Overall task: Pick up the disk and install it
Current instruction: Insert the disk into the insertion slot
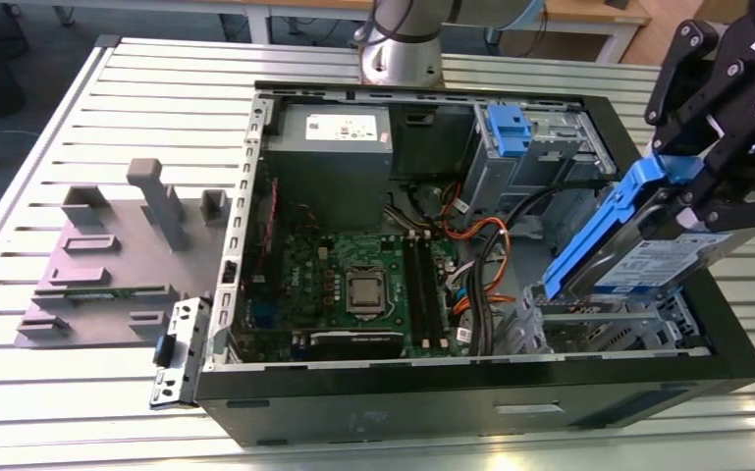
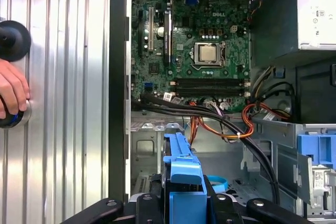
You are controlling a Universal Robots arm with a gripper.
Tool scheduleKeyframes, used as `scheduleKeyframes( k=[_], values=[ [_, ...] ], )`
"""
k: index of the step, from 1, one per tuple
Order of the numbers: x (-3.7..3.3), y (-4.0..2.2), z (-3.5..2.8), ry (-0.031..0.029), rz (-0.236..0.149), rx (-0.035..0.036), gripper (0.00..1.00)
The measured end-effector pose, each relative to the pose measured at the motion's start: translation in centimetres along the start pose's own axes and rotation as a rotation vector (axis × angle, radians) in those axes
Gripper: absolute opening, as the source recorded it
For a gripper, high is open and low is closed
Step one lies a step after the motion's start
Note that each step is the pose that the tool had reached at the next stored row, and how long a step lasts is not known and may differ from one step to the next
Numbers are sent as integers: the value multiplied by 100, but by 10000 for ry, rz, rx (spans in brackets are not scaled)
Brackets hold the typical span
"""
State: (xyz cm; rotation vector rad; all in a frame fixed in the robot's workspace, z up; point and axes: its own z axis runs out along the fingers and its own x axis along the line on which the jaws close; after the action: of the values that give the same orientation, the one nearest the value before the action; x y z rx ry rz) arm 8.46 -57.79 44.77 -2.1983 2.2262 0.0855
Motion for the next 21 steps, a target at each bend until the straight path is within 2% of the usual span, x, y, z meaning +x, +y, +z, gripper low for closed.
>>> scheduleKeyframes(
  k=[21],
  values=[
    [10, -4, 137, -2, 0, 0, 37]
  ],
)
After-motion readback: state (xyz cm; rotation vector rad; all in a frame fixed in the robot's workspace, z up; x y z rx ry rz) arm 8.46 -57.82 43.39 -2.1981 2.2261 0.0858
